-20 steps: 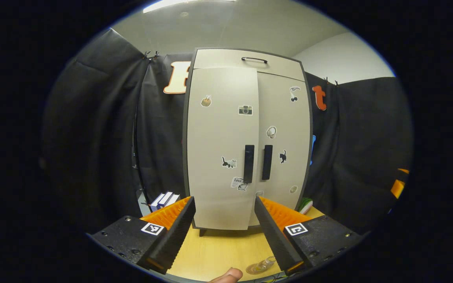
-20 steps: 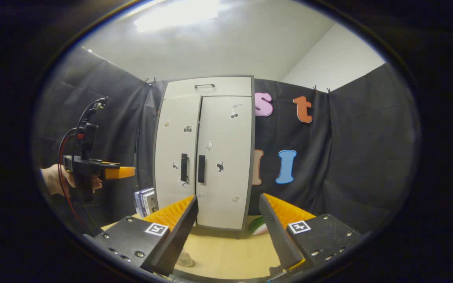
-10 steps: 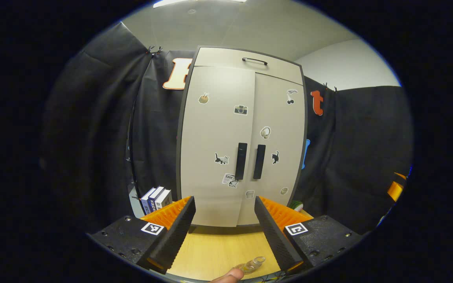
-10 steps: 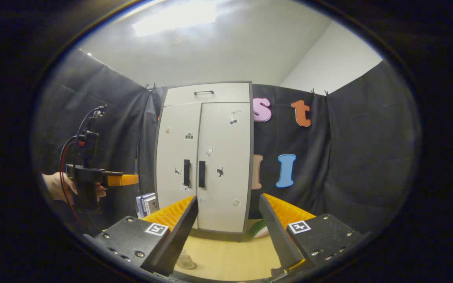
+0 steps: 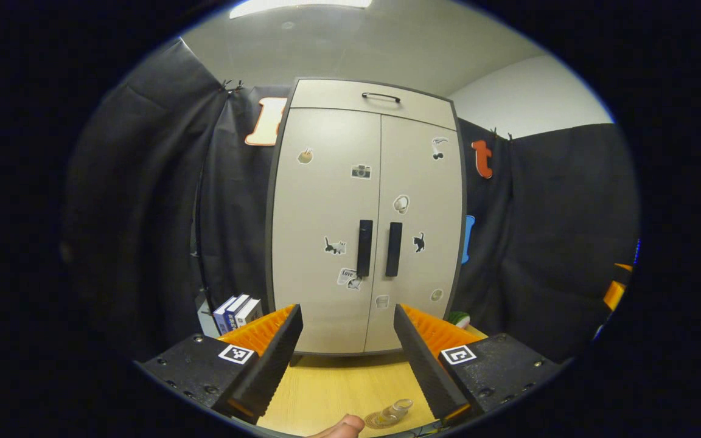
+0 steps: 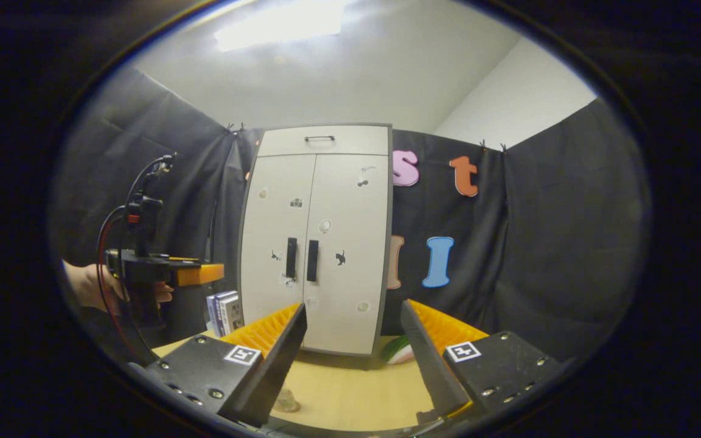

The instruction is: Grasp the bottle in the cabinet with the left hand and place it on the coaster, then close the right door with the right hand and the left door with the left hand.

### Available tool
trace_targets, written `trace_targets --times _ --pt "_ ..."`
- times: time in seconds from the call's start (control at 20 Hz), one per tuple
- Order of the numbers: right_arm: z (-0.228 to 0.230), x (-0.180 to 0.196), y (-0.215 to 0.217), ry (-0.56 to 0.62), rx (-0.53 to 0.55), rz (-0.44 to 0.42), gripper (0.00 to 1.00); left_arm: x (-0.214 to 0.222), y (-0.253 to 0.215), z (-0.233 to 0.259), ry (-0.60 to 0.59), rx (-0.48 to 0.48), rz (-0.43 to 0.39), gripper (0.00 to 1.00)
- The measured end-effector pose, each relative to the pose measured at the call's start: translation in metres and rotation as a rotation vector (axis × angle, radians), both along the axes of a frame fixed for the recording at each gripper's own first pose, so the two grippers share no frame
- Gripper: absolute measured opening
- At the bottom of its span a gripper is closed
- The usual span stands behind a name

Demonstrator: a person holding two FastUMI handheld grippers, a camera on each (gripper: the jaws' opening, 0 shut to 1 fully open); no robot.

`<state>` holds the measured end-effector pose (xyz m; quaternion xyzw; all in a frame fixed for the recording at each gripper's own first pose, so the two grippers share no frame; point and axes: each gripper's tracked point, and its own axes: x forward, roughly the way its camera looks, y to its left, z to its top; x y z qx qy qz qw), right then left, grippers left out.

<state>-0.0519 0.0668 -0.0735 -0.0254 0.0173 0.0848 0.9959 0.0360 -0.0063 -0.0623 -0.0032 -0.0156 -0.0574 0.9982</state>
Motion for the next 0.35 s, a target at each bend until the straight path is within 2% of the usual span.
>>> trace_targets --times 0.25,0.3,0.35 --pt "-0.012 0.022 0.036 0.025 0.006 -0.013 0.95 0.008 -0.001 0.004 -0.018 -0.024 -0.070 0.96" --pt "-0.019 0.028 0.044 0.035 0.005 -0.011 0.92 0.007 0.004 0.000 -0.017 -0.011 -0.069 0.96" --pt "-0.027 0.032 0.051 0.043 0.000 -0.014 0.95 0.005 0.009 -0.005 -0.011 0.003 -0.064 0.96"
